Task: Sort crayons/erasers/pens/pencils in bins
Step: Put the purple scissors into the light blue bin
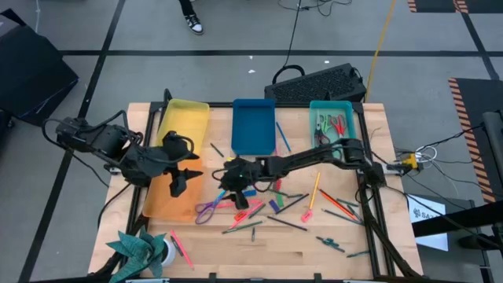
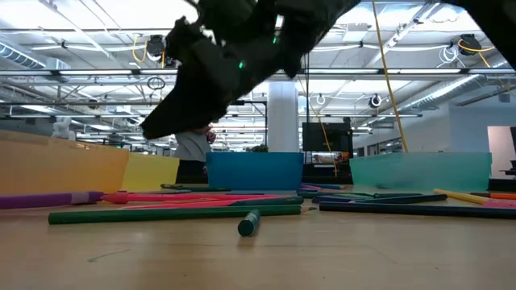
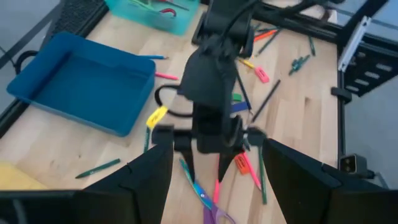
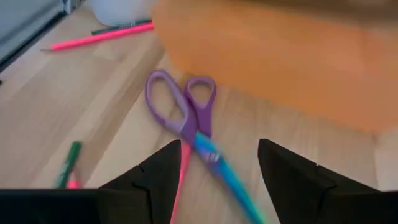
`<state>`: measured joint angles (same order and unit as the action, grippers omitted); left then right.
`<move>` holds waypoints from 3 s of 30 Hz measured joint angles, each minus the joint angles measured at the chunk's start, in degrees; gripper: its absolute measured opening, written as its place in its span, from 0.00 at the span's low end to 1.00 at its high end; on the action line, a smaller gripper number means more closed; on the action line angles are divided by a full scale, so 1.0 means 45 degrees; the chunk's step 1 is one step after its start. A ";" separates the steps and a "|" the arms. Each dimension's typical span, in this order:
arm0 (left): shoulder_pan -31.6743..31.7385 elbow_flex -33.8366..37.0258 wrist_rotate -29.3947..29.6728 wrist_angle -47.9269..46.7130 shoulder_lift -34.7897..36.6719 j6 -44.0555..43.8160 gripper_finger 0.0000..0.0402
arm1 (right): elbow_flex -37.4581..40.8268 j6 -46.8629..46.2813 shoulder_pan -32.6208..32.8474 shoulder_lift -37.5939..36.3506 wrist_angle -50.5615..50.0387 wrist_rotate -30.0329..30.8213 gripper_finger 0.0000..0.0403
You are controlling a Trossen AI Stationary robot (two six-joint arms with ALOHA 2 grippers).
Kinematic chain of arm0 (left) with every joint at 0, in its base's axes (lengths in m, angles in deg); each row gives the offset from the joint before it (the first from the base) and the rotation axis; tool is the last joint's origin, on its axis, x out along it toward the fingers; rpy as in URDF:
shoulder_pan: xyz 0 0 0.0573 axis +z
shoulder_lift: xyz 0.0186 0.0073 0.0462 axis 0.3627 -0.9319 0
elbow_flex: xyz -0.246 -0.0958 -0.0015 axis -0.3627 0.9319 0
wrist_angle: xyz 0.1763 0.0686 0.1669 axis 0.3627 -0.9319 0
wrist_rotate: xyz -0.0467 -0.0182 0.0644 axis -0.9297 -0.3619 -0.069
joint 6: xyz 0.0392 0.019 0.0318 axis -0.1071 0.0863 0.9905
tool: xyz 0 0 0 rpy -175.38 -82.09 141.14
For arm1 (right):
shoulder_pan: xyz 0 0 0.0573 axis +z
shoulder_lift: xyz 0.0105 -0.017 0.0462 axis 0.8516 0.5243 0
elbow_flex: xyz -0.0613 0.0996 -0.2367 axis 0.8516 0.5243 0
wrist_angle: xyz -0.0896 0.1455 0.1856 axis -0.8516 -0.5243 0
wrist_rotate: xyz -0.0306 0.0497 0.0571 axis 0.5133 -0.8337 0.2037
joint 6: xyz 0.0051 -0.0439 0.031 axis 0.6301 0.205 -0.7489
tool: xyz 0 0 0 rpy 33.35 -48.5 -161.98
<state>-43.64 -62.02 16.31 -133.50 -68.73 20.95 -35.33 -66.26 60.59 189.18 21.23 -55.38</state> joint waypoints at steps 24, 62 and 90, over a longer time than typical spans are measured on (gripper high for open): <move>0.1141 0.0005 0.0641 0.0122 0.0003 -0.0200 0.62 | -0.0039 0.2702 -0.0791 0.2322 0.0898 -0.1944 0.39; 0.1145 0.0010 0.1185 0.0130 0.0003 0.0004 0.62 | 0.0278 0.4598 -0.0174 -0.2743 -0.4834 -0.0303 0.15; 0.3661 0.0010 0.2540 0.5215 0.0008 0.5701 0.62 | 1.0595 -1.0893 -0.8221 -1.4062 -1.1399 0.8673 0.14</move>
<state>-27.16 -61.98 27.74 -110.03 -68.69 46.61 12.35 -115.28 23.59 125.90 -30.06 -16.35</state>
